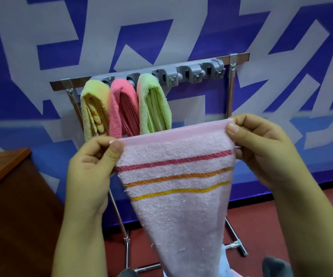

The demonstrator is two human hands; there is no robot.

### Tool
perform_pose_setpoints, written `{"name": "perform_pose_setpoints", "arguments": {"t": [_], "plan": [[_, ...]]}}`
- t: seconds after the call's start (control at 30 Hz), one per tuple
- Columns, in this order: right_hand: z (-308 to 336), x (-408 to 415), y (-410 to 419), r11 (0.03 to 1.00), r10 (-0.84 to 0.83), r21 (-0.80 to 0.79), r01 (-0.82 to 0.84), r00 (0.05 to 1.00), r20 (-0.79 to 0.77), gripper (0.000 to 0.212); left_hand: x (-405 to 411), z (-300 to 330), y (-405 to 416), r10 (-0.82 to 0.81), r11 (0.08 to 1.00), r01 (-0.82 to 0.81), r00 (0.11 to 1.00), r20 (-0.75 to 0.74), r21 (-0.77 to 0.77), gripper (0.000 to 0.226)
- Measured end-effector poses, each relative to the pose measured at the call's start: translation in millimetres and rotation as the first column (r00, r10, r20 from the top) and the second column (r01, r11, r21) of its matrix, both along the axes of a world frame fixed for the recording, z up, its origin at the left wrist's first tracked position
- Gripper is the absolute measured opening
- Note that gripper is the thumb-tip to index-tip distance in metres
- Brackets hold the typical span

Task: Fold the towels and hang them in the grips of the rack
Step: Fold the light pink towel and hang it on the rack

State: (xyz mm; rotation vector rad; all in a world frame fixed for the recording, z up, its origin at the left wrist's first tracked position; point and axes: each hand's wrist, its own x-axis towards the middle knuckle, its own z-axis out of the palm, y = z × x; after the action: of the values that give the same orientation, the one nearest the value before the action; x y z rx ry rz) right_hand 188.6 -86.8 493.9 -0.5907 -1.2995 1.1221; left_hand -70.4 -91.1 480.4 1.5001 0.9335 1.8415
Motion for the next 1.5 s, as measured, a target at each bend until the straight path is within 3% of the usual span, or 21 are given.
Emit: {"name": "perform_pose_setpoints", "arguments": {"t": [0.17,0.3,0.4,0.5,0.77,1.1,1.5], "plan": [[2,0,5,0.972,0.124,-0.182,-0.151,0.980,-0.154,0.013,2,-5,7,-0.244,0.942,0.277,0.953,0.181,-0.191,0.043],[-14,-7,19,0.884,0.135,-0.410,-0.227,0.961,-0.242,0.011,10,-21,18,-0.150,0.834,0.304,0.928,0.341,-0.460,0.025],[-24,-11,24,0.862,0.029,-0.484,-0.150,0.968,-0.249,0.019,19,-27,18,-0.109,0.812,0.298,0.922,0.371,-0.502,0.015],[-26,-20,20,0.908,-0.119,-0.417,0.045,0.981,-0.152,0.028,31,-24,12,-0.098,0.850,0.272,0.923,0.372,-0.451,0.018],[-30,-53,-2,0.912,-0.367,-0.142,0.386,0.919,0.143,0.009,67,-13,-4,-0.127,0.908,0.207,0.965,0.231,-0.365,0.015],[-32,-67,-18,0.940,-0.334,-0.018,0.341,0.929,0.160,0.002,81,-11,-18,-0.029,0.941,0.066,0.993,0.115,-0.331,0.015],[-37,-70,-21,0.927,-0.374,0.057,0.370,0.921,0.110,0.018,86,-1,-34,-0.161,0.930,0.202,0.975,0.156,-0.308,0.028]]}}
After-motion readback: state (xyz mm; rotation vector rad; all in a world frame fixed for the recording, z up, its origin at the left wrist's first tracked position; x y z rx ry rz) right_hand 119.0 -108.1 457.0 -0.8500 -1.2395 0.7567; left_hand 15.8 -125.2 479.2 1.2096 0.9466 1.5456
